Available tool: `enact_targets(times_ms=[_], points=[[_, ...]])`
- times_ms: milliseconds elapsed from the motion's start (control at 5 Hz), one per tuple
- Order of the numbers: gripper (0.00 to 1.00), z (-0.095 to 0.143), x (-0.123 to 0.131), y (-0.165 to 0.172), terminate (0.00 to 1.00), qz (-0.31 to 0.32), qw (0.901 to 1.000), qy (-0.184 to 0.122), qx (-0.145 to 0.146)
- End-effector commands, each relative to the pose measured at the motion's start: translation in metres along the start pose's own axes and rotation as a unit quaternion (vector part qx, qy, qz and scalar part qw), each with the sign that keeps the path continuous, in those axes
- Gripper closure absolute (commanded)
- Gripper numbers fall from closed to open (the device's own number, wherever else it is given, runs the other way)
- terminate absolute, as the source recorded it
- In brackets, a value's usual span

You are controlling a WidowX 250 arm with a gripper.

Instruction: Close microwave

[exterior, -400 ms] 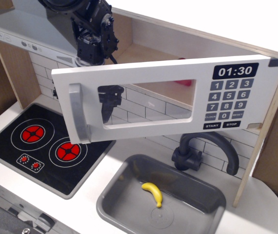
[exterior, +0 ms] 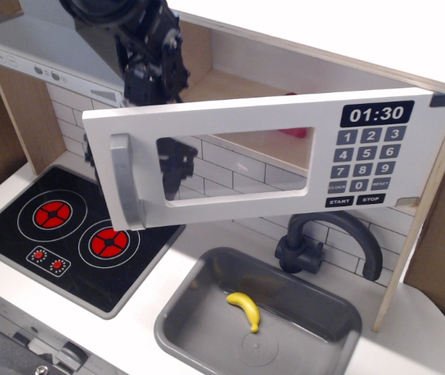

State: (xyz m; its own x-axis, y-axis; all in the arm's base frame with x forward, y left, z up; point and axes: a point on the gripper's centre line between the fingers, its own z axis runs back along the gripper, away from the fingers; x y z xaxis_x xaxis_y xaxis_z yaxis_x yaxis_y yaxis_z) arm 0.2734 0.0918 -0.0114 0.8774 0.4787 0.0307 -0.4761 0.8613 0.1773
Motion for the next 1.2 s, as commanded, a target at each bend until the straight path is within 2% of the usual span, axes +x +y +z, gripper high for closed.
enact_targets(times_ms=[0,200,400,600,800,1000], points=[[0.00,0.071,0.014,-0.018,0.00,0.002,0.9978,-0.056,-0.036],[0.00,0.105,0.014,-0.026,0.00,0.013,0.9957,-0.075,-0.052],[0.00,0.134,0.003,-0.035,0.00,0.007,0.9938,-0.098,-0.053],[0.00,0.167,-0.008,-0.038,0.00,0.023,0.9912,-0.111,-0.068],[0.00,0.189,-0.020,-0.040,0.00,0.018,0.9915,-0.102,-0.079],[0.00,0.199,-0.035,-0.042,0.00,0.004,0.9906,-0.104,-0.089]])
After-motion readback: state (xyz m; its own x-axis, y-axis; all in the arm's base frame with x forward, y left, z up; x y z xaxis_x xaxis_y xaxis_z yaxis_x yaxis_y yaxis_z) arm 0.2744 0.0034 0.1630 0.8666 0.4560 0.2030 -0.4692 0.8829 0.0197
